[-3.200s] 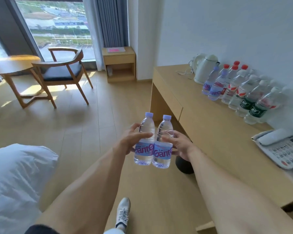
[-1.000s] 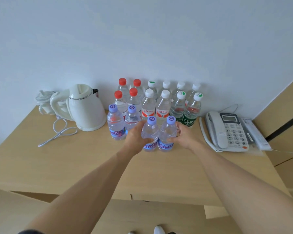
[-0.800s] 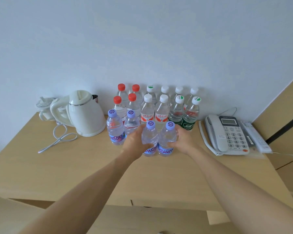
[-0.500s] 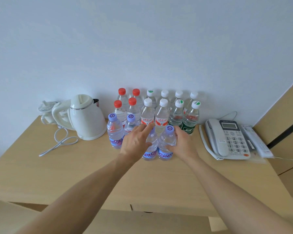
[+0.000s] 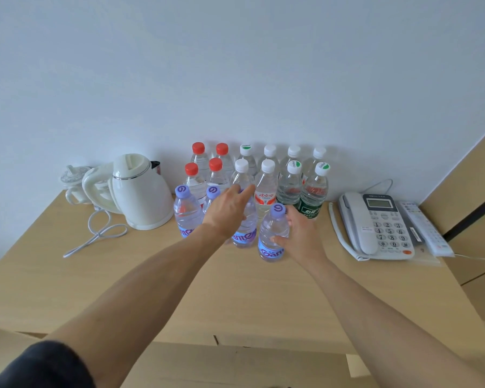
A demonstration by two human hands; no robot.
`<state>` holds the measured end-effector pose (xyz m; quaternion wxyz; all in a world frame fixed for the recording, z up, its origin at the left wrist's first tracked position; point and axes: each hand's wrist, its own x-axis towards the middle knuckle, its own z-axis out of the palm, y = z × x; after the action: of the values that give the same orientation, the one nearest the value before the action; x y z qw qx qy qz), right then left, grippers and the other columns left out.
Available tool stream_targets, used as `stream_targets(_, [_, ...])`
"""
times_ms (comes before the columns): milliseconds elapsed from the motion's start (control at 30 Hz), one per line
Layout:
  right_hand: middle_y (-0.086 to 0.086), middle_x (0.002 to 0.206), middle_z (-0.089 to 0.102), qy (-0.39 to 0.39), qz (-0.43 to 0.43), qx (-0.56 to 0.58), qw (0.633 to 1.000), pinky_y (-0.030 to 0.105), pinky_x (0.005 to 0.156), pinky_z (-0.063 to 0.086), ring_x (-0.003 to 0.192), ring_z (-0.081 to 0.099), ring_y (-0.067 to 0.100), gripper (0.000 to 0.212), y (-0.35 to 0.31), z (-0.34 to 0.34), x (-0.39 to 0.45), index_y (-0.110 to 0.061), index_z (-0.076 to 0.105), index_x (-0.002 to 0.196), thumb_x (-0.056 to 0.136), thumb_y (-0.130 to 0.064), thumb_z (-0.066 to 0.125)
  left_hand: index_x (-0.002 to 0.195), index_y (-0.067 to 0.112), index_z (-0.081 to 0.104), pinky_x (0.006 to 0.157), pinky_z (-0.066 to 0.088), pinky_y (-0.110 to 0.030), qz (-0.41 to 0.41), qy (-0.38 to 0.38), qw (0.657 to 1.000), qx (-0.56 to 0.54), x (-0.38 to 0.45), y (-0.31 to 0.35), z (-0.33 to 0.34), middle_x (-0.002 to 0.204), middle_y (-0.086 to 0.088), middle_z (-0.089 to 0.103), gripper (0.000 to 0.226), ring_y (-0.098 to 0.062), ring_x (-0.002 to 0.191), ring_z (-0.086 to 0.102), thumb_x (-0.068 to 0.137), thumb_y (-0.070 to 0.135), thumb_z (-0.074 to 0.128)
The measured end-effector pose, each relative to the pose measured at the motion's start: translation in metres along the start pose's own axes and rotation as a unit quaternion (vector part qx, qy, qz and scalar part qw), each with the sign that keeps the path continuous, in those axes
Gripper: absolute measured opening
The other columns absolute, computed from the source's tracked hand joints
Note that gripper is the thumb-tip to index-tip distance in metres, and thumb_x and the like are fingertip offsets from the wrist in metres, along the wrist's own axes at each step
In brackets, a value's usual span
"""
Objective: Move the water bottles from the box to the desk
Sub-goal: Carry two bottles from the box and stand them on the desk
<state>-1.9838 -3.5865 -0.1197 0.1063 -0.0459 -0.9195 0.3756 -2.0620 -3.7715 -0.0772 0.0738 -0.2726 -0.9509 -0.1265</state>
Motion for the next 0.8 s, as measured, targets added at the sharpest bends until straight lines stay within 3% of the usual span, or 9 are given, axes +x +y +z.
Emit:
stream_targets(333, [-0.001,0.106,0.067,0.020,0.011,0.007,1.000,0.027,0.075,0.036,0.101,0.059,0.021,0.056,-0.002,0.005,0.013,-0.014,0.059,0.121,0.072,-0.013,0.085,0.135,0.015,0.045,0.060,0.040,-0.038,-0.019,-0.018,0.999,0.027,0.008,0.000,-0.001,0.109,-0.011,0.054,0.059,-0.036,0.087,0.062,0.085,-0.001,0.071])
stream_targets(533, [0.001,0.111,0.068,0.025,0.021,0.014,0.999,0.027,0.077,0.037,0.103,0.059,0.021,0.056,-0.005,0.009,0.029,-0.013,0.055,0.122,0.074,-0.011,0.085,0.138,0.015,0.044,0.073,0.052,-0.045,-0.044,-0.041,0.998,-0.023,0.007,-0.006,0.000,0.100,-0.012,0.058,0.057,-0.037,0.089,0.061,0.089,0.022,0.073])
stream_targets(633, [0.004,0.112,0.064,0.023,0.022,0.011,0.999,0.028,0.078,0.036,0.105,0.058,0.024,0.057,0.000,0.011,0.034,-0.015,0.057,0.123,0.073,-0.011,0.084,0.127,0.010,0.050,0.070,0.048,-0.044,-0.062,-0.025,0.996,-0.053,0.011,-0.005,-0.001,0.095,-0.015,0.062,0.040,-0.037,0.087,0.060,0.094,0.023,0.066])
stream_targets(800, [0.004,0.109,0.063,0.020,0.015,0.012,1.000,0.031,0.080,0.040,0.103,0.058,0.025,0.059,0.003,0.010,0.042,-0.016,0.057,0.122,0.071,-0.011,0.085,0.107,0.006,0.055,0.063,0.043,-0.039,-0.085,-0.019,0.994,-0.062,0.017,-0.003,-0.006,0.079,-0.010,0.051,0.021,-0.037,0.078,0.057,0.096,0.022,0.063])
